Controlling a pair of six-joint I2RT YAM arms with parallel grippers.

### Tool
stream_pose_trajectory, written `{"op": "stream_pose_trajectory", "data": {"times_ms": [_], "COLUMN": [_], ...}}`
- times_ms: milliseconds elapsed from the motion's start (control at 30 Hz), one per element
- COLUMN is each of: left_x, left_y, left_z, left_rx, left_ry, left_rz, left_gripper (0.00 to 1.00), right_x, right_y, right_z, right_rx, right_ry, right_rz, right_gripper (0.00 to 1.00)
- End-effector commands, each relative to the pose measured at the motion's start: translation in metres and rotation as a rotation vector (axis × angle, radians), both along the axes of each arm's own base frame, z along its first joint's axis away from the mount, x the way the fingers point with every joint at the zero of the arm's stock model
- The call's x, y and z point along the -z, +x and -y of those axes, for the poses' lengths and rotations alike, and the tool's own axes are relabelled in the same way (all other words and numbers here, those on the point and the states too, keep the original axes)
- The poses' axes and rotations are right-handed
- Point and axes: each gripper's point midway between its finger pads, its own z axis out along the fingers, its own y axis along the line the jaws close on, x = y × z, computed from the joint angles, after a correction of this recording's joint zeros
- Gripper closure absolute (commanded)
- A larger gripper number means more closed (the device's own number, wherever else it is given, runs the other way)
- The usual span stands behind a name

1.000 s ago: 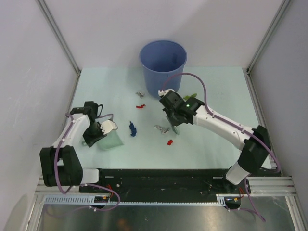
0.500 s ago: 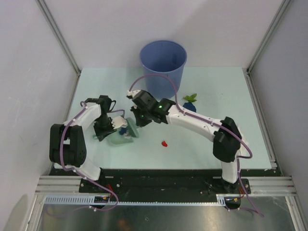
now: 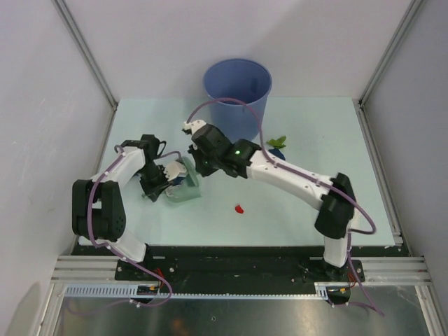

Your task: Sweep away the paper scraps from the table

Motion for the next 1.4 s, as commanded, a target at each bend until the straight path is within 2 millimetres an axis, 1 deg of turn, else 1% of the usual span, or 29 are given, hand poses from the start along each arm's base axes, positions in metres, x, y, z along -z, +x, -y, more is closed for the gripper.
{"op": "stream_pose_trajectory", "data": {"times_ms": [0, 33, 100, 133, 300, 333, 367, 433, 467, 567, 600, 633, 700, 733, 800, 833, 900, 933, 1000, 1033, 1100, 1133, 1167, 1200, 1233, 1267, 1300, 1333, 1367], "left_x": [-0.019, -0.022, -0.026, -0.032, -0.055, -0.062, -0.074, -0.091, -0.102, -0.130, -0.138, -0.154, -0.169, -0.189, -0.199, -0.219, -0.231, -0.243, -0.252, -0.265, -0.280, -0.305, -0.299, -0.303, -0.328, -0.318, -0.324, -0.345, -0.340], "left_y": [0.025, 0.025, 0.025, 0.026, 0.032, 0.036, 0.037, 0.042, 0.043, 0.050, 0.053, 0.060, 0.070, 0.079, 0.094, 0.106, 0.120, 0.136, 0.152, 0.170, 0.184, 0.194, 0.208, 0.217, 0.225, 0.241, 0.247, 0.248, 0.263], "left_z": [0.024, 0.030, 0.034, 0.038, 0.039, 0.039, 0.041, 0.042, 0.044, 0.046, 0.046, 0.046, 0.047, 0.048, 0.052, 0.052, 0.058, 0.056, 0.067, 0.066, 0.081, 0.083, 0.089, 0.093, 0.092, 0.097, 0.100, 0.114, 0.111], "left_rx": [-0.075, -0.074, -0.092, -0.094, -0.148, -0.152, -0.156, -0.161, -0.161, -0.176, -0.199, -0.206, -0.253, -0.259, -0.285, -0.284, -0.292, -0.300, -0.296, -0.310, -0.295, -0.295, -0.292, -0.288, -0.299, -0.285, -0.274, -0.249, -0.232], "left_ry": [-0.152, -0.184, -0.214, -0.236, -0.285, -0.297, -0.319, -0.331, -0.343, -0.366, -0.370, -0.379, -0.392, -0.406, -0.423, -0.424, -0.424, -0.396, -0.370, -0.337, -0.326, -0.325, -0.283, -0.271, -0.254, -0.168, -0.134, -0.127, -0.015], "left_rz": [0.113, 0.118, 0.129, 0.145, 0.215, 0.239, 0.276, 0.325, 0.357, 0.435, 0.452, 0.493, 0.518, 0.566, 0.574, 0.629, 0.650, 0.691, 0.722, 0.770, 0.819, 0.895, 0.903, 0.924, 1.009, 1.026, 1.060, 1.129, 1.165], "left_gripper": [1.00, 1.00, 1.00, 1.00, 1.00, 1.00, 1.00, 1.00, 1.00, 1.00, 1.00, 1.00, 1.00, 1.00, 1.00, 1.00, 1.00, 1.00, 1.00, 1.00, 1.00, 1.00, 1.00, 1.00, 1.00, 1.00, 1.00, 1.00, 1.00], "right_x": [-0.109, -0.126, -0.137, -0.154, -0.178, -0.173, -0.180, -0.176, -0.174, -0.162, -0.164, -0.163, -0.159, -0.156, -0.146, -0.142, -0.132, -0.122, -0.111, -0.103, -0.097, -0.094, -0.089, -0.086, -0.084, -0.079, -0.078, -0.077, -0.073], "right_y": [0.006, 0.008, 0.008, 0.008, 0.006, 0.006, 0.008, 0.009, 0.012, 0.013, 0.015, 0.015, 0.018, 0.018, 0.020, 0.025, 0.028, 0.032, 0.033, 0.034, 0.034, 0.033, 0.032, 0.031, 0.030, 0.028, 0.027, 0.026, 0.024], "right_z": [0.048, 0.064, 0.083, 0.101, 0.149, 0.157, 0.173, 0.187, 0.203, 0.221, 0.233, 0.238, 0.256, 0.261, 0.270, 0.283, 0.291, 0.305, 0.310, 0.316, 0.319, 0.321, 0.327, 0.328, 0.331, 0.335, 0.336, 0.337, 0.339], "right_rx": [0.126, 0.166, 0.209, 0.253, 0.352, 0.363, 0.397, 0.420, 0.455, 0.478, 0.506, 0.514, 0.552, 0.561, 0.572, 0.601, 0.611, 0.646, 0.648, 0.663, 0.665, 0.664, 0.676, 0.675, 0.680, 0.684, 0.684, 0.684, 0.687], "right_ry": [0.082, 0.081, 0.065, 0.070, 0.075, 0.066, 0.086, 0.093, 0.100, 0.106, 0.117, 0.120, 0.107, 0.104, 0.085, 0.074, 0.067, 0.051, 0.044, 0.031, 0.025, 0.016, 0.003, -0.001, -0.004, -0.011, -0.009, -0.006, -0.012], "right_rz": [0.251, 0.300, 0.337, 0.382, 0.451, 0.446, 0.450, 0.436, 0.430, 0.401, 0.401, 0.396, 0.392, 0.387, 0.368, 0.363, 0.336, 0.317, 0.289, 0.274, 0.262, 0.256, 0.247, 0.239, 0.234, 0.225, 0.222, 0.219, 0.212], "right_gripper": [1.00, 1.00, 1.00, 1.00, 1.00, 1.00, 1.00, 1.00, 1.00, 1.00, 1.00, 1.00, 1.00, 1.00, 1.00, 1.00, 1.00, 1.00, 1.00, 1.00, 1.00, 1.00, 1.00, 1.00, 1.00, 1.00, 1.00, 1.00, 1.00]}}
